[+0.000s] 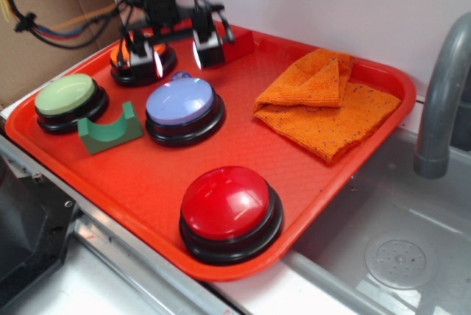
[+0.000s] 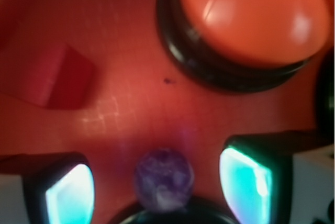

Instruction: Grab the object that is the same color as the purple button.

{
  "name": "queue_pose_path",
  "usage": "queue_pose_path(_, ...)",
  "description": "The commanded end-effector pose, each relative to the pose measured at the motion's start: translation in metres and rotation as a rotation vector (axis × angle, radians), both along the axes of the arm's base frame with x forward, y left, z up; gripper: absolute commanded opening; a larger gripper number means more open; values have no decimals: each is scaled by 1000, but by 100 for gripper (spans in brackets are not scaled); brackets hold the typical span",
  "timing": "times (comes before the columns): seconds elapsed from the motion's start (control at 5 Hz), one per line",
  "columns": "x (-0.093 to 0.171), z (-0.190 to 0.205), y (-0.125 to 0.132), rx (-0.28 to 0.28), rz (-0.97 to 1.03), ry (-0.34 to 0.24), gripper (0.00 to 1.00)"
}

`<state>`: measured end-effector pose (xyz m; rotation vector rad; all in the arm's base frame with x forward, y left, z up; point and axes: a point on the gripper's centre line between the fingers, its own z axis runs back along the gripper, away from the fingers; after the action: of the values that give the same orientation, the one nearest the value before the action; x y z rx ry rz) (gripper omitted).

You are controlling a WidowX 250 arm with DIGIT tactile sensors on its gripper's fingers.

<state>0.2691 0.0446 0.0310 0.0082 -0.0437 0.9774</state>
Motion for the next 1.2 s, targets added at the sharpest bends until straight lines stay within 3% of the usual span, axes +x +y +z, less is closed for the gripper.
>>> queue_pose_path(0.0,-4,-13,0,-37,-26,-49,100)
queue_pose_path(0.2,-6,-11,0,-44,-20,-81,14)
queue_pose_path(0.4,-5,-6,1,-81,-69,-119,0)
queue_pose_path(0.6,-1,9,0,-48,-152,-92,0)
queue_pose_path(0.8,-4,48,-7,-15,-276,-91,0)
queue_pose_path(1.0,-17,83,-17,-25,-467,-44,0)
